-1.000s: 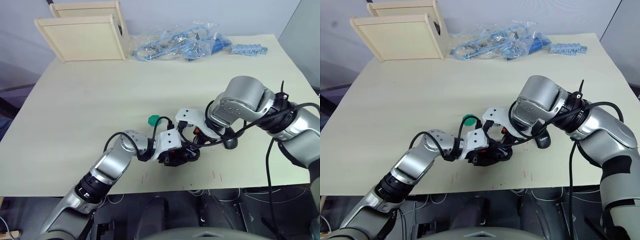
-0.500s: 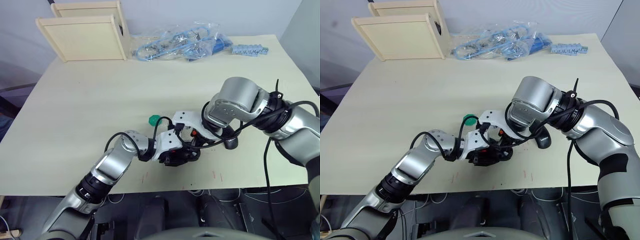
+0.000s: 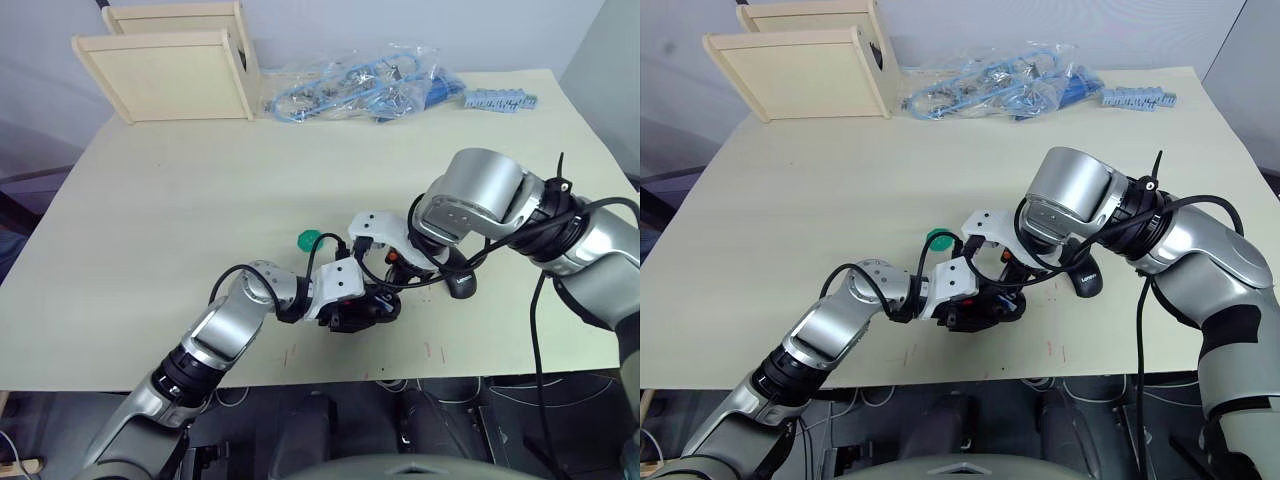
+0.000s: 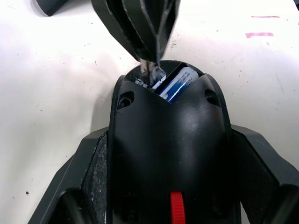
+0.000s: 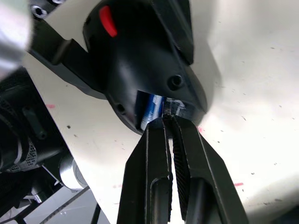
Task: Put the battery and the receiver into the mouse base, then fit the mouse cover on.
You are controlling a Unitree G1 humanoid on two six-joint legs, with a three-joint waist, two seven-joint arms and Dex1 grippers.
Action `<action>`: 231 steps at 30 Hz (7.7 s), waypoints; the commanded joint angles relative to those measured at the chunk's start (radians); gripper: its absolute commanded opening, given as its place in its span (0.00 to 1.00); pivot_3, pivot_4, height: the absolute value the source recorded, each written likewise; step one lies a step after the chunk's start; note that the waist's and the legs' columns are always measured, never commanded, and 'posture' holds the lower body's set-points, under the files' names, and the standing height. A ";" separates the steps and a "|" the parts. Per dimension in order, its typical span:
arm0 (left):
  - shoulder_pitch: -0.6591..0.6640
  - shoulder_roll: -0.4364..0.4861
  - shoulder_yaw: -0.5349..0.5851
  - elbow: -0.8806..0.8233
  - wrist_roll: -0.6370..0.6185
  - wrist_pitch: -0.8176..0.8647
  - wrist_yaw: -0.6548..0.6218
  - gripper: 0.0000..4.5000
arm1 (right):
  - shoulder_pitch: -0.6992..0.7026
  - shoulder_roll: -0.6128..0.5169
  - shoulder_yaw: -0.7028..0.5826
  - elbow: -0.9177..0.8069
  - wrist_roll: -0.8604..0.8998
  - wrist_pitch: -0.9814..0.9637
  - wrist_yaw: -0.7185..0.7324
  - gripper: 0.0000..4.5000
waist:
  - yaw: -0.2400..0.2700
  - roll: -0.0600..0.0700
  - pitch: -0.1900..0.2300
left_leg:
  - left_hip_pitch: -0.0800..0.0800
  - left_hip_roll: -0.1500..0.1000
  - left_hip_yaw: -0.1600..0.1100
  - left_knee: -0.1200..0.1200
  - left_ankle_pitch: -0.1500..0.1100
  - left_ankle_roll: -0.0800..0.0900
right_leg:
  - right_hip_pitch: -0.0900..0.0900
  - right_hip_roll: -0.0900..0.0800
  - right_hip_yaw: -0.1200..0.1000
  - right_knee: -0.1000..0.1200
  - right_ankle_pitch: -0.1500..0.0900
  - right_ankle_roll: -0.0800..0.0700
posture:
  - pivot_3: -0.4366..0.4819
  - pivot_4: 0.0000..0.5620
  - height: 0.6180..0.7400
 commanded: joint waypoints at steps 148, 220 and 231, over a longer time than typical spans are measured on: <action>0.131 -0.097 0.031 0.103 -0.008 -0.174 0.003 0.66 | -0.089 0.116 0.191 0.192 0.222 0.004 -0.101 0.00 | -0.003 0.008 -0.010 | 0.002 0.000 -0.001 -0.001 0.000 0.000 | 0.002 0.000 -0.001 -0.002 0.000 0.000 | 0.48 0.27 1.00; 0.102 -0.056 0.062 0.176 -0.007 -0.224 -0.021 0.66 | 1.051 -0.289 -0.752 -0.569 -0.112 -0.867 -0.045 0.64 | 0.010 0.015 -0.010 | 0.001 -0.006 -0.009 -0.002 0.000 0.000 | 0.009 -0.006 -0.012 -0.010 -0.002 0.002 | 0.48 0.27 1.00; 0.083 -0.045 0.059 0.178 -0.009 -0.210 -0.023 0.66 | 1.199 -0.075 -0.707 -0.416 -0.311 -1.164 0.014 0.01 | 0.012 0.011 -0.008 | 0.001 -0.006 -0.009 -0.002 0.000 0.000 | 0.009 -0.005 -0.011 -0.010 -0.002 0.002 | 0.48 0.27 1.00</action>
